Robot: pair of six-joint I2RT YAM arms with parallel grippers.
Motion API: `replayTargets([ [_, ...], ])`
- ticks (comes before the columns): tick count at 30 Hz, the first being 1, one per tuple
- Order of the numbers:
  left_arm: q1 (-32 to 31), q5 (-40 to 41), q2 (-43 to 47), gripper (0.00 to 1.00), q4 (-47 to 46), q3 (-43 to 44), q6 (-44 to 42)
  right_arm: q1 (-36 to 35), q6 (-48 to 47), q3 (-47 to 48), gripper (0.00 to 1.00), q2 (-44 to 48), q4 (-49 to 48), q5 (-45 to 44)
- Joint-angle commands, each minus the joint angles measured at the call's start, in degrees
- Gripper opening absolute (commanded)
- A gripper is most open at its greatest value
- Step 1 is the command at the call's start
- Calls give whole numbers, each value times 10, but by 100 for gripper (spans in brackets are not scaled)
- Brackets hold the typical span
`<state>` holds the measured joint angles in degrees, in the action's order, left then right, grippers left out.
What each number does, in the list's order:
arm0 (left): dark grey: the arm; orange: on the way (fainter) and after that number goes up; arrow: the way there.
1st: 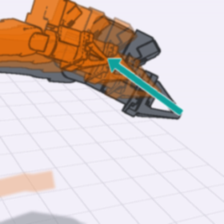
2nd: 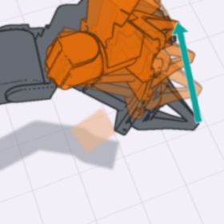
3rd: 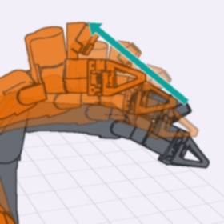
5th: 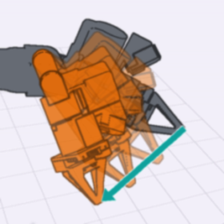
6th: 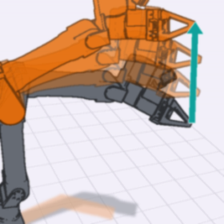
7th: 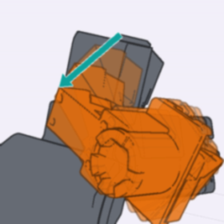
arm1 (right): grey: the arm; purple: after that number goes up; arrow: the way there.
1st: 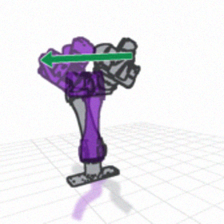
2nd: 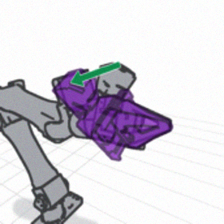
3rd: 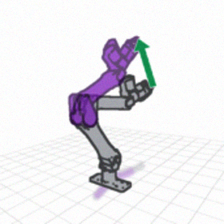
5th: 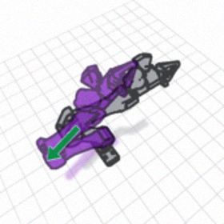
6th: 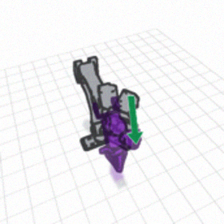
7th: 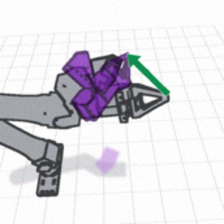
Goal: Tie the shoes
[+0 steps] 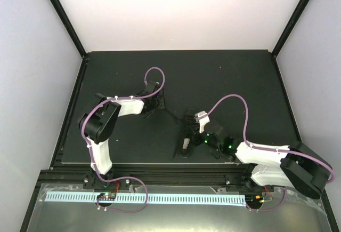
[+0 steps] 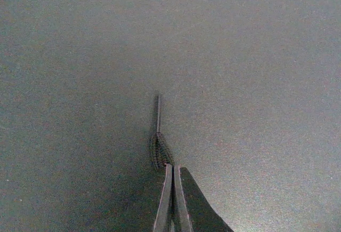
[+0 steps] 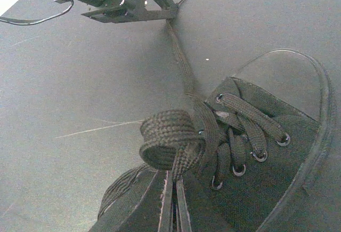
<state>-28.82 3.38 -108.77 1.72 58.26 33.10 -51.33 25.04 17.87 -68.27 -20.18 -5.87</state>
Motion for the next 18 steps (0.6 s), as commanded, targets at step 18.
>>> replayTargets([
  [18, -46, -221, 377, 2, -197, -261, -49, 4, 39, 4, 2, 8, -26, -20],
])
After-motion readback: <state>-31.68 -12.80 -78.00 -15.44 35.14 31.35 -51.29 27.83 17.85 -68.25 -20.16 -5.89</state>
